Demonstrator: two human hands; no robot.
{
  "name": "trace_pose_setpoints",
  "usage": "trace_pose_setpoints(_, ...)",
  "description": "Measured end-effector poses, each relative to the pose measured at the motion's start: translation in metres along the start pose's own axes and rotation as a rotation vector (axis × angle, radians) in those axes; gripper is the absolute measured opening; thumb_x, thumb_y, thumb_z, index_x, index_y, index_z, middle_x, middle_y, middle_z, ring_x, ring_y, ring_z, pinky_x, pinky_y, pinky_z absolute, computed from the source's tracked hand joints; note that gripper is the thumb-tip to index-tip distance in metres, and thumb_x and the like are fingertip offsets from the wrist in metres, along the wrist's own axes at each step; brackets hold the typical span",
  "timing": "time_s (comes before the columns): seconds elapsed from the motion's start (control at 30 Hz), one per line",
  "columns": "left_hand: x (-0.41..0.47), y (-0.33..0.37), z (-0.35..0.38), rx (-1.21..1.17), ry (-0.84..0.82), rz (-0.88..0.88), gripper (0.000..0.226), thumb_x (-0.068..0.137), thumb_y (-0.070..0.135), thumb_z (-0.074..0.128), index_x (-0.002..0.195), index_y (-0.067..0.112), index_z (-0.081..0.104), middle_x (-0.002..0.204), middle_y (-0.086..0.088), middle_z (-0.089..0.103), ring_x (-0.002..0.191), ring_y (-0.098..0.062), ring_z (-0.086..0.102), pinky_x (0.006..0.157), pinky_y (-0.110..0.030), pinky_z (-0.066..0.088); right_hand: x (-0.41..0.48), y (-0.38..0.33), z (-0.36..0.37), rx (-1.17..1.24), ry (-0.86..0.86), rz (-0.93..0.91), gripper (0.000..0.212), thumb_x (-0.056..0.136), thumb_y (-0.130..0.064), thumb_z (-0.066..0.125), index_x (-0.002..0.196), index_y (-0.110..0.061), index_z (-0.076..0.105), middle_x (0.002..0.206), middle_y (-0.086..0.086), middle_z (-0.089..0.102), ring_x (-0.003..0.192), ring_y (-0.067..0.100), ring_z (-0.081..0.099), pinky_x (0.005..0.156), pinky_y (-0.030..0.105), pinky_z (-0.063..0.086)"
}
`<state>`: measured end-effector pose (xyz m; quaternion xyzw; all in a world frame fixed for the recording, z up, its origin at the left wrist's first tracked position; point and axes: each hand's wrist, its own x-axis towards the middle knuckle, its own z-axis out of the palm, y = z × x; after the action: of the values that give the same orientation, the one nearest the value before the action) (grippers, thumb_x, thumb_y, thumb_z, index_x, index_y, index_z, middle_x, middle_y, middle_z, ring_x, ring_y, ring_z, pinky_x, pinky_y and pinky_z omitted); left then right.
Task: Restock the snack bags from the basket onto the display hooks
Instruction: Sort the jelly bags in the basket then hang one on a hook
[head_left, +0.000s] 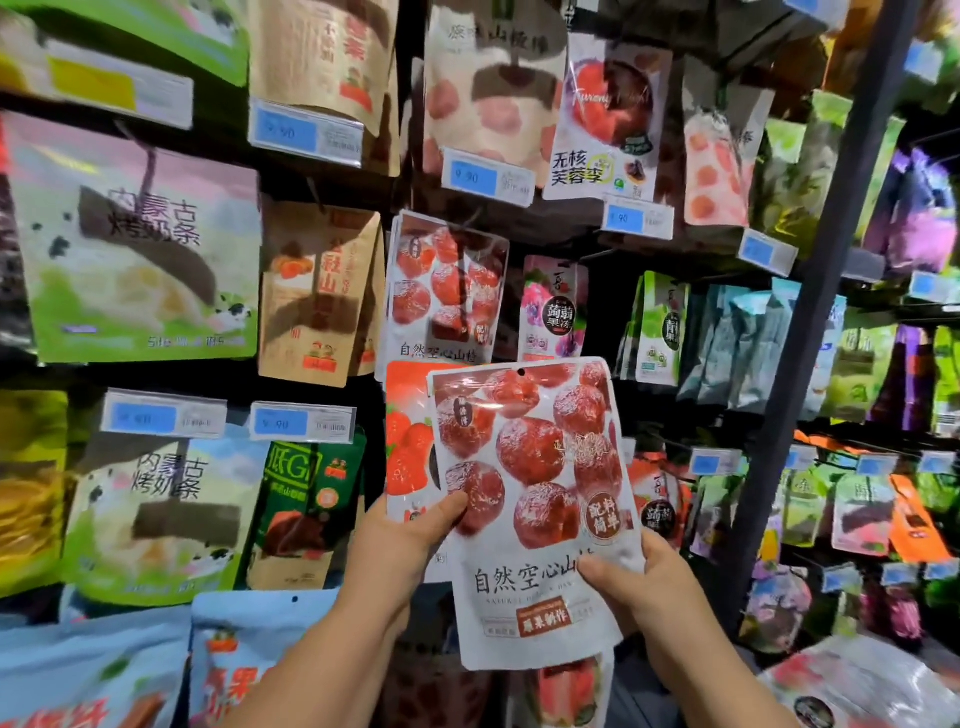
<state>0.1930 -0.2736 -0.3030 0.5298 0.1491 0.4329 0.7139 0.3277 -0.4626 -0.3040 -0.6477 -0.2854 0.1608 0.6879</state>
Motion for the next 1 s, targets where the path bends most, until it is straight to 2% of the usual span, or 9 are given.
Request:
trace_pose_setpoints(0.17, 0.030, 0.010, -0.019, 0.049, 0.112, 0.059, 0.018, 0.078, 0.019, 0.082, 0.094, 0.019, 0.075, 0.088, 0.001, 0.078, 0.090, -0.022, 0.071, 0.083, -0.035, 0.055, 0.044, -0.020, 0.007, 0.092, -0.011, -0.037, 0.032, 0.079, -0.001, 0.073, 0.109, -0.002, 0.064, 0.097, 0.017, 0.076, 0.087, 0.037, 0.074, 0.078, 0.047, 0.058)
trace_pose_setpoints(0.23, 0.037, 0.016, -0.026, 0.025, 0.128, 0.063, 0.019, 0.081, 0.013, 0.078, 0.098, 0.017, 0.073, 0.086, 0.000, 0.077, 0.079, -0.018, 0.072, 0.075, -0.029, 0.053, 0.062, -0.026, 0.012, 0.104, -0.010, -0.071, 0.028, 0.081, 0.000, 0.071, 0.107, -0.003, 0.065, 0.095, 0.016, 0.076, 0.085, 0.036, 0.074, 0.073, 0.043, 0.059)
trace_pose_setpoints(0.4, 0.054, 0.032, -0.036, -0.029, 0.150, 0.114, 0.022, 0.083, 0.003, 0.070, 0.102, 0.015, 0.072, 0.094, -0.006, 0.078, 0.088, -0.023, 0.073, 0.088, -0.039, 0.052, 0.103, -0.037, 0.025, 0.095, -0.064, -0.139, 0.037, 0.075, -0.004, 0.081, 0.109, -0.004, 0.066, 0.099, 0.016, 0.076, 0.088, 0.035, 0.074, 0.083, 0.050, 0.057)
trace_pose_setpoints(0.5, 0.060, 0.035, -0.040, -0.039, 0.192, 0.117, 0.021, 0.083, 0.004, 0.071, 0.101, 0.015, 0.071, 0.090, -0.005, 0.078, 0.085, -0.024, 0.073, 0.086, -0.041, 0.053, 0.116, -0.040, 0.031, 0.100, -0.079, -0.173, 0.052, 0.064, -0.011, 0.087, 0.110, -0.004, 0.066, 0.101, 0.015, 0.076, 0.091, 0.035, 0.073, 0.087, 0.054, 0.056)
trace_pose_setpoints(0.6, 0.064, 0.036, -0.044, -0.038, 0.203, 0.122, 0.020, 0.081, 0.006, 0.072, 0.100, 0.014, 0.072, 0.089, -0.004, 0.078, 0.082, -0.022, 0.074, 0.081, -0.038, 0.054, 0.125, -0.040, 0.034, 0.115, -0.076, -0.201, 0.042, 0.068, -0.011, 0.078, 0.108, -0.003, 0.067, 0.100, 0.015, 0.076, 0.092, 0.036, 0.073, 0.090, 0.057, 0.054)
trace_pose_setpoints(0.77, 0.074, 0.041, -0.047, -0.030, 0.211, 0.140, 0.020, 0.080, 0.011, 0.073, 0.099, 0.017, 0.073, 0.092, -0.003, 0.078, 0.086, -0.020, 0.074, 0.076, -0.031, 0.051, 0.145, -0.045, 0.037, 0.105, -0.092, -0.246, 0.042, 0.065, -0.019, 0.078, 0.104, -0.007, 0.069, 0.100, 0.014, 0.076, 0.093, 0.036, 0.073, 0.091, 0.059, 0.053)
trace_pose_setpoints(0.83, 0.077, 0.045, -0.046, -0.037, 0.215, 0.142, 0.026, 0.074, 0.015, 0.076, 0.100, 0.015, 0.073, 0.094, -0.006, 0.078, 0.088, -0.024, 0.074, 0.080, -0.035, 0.053, 0.154, -0.050, 0.038, 0.103, -0.104, -0.272, 0.037, 0.070, -0.014, 0.078, 0.105, -0.007, 0.069, 0.100, 0.014, 0.076, 0.094, 0.036, 0.072, 0.091, 0.058, 0.053)
trace_pose_setpoints(0.93, 0.081, 0.051, -0.045, -0.053, 0.216, 0.157, 0.056, 0.051, 0.028, 0.091, 0.102, 0.015, 0.074, 0.099, -0.011, 0.077, 0.094, -0.034, 0.072, 0.092, -0.050, 0.052, 0.165, -0.060, 0.044, 0.125, -0.111, -0.293, 0.025, 0.079, 0.002, 0.073, 0.103, -0.003, 0.068, 0.096, 0.017, 0.076, 0.090, 0.037, 0.073, 0.087, 0.054, 0.056)
trace_pose_setpoints(1.0, 0.081, 0.056, -0.044, -0.049, 0.211, 0.166, 0.062, 0.050, 0.032, 0.091, 0.106, 0.015, 0.074, 0.100, -0.013, 0.076, 0.093, -0.038, 0.071, 0.092, -0.054, 0.050, 0.171, -0.066, 0.049, 0.134, -0.126, -0.315, 0.022, 0.081, 0.004, 0.072, 0.101, -0.003, 0.068, 0.093, 0.015, 0.076, 0.087, 0.035, 0.073, 0.082, 0.050, 0.058)
